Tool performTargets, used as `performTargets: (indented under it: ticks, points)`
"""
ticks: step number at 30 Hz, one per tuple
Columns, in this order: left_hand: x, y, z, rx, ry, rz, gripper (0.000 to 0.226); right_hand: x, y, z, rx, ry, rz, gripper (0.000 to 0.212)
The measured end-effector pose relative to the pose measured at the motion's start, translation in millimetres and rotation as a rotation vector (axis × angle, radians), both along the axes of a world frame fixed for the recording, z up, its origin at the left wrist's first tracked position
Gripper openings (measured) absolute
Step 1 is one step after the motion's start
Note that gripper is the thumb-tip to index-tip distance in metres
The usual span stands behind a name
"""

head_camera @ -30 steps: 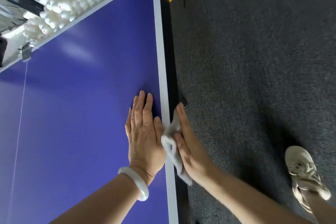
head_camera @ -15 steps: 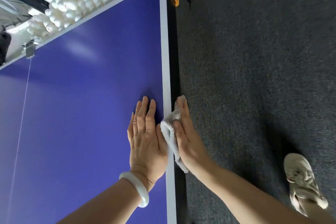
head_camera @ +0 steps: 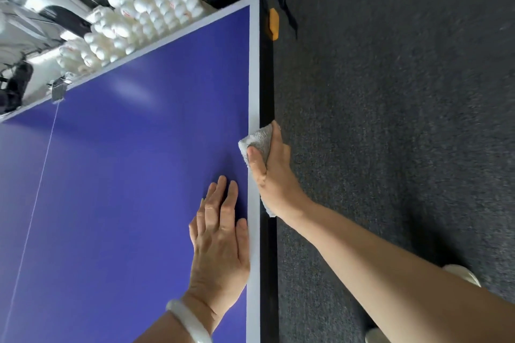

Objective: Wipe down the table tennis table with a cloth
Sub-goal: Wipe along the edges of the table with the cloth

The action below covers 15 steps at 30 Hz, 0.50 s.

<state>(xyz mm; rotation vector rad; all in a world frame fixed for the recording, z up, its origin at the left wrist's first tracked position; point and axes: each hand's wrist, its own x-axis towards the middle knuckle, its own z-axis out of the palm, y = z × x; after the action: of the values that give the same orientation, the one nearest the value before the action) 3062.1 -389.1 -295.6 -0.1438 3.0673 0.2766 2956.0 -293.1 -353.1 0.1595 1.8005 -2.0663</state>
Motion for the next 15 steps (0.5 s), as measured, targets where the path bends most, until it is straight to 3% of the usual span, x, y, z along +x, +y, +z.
performTargets:
  ticks: [4,10,15]
  points:
    - [-46,-20,16,0.032,0.072,-0.047,0.041,2,1,2,0.019,-0.011,0.03,0.072]
    - [-169,-15,0,0.037,0.07,0.053,0.048,0,6,8,0.117,0.112,0.039,0.072]
    - [-186,-14,-13,0.069,0.13,0.096,0.048,-22,8,11,0.134,0.208,0.097,0.072]
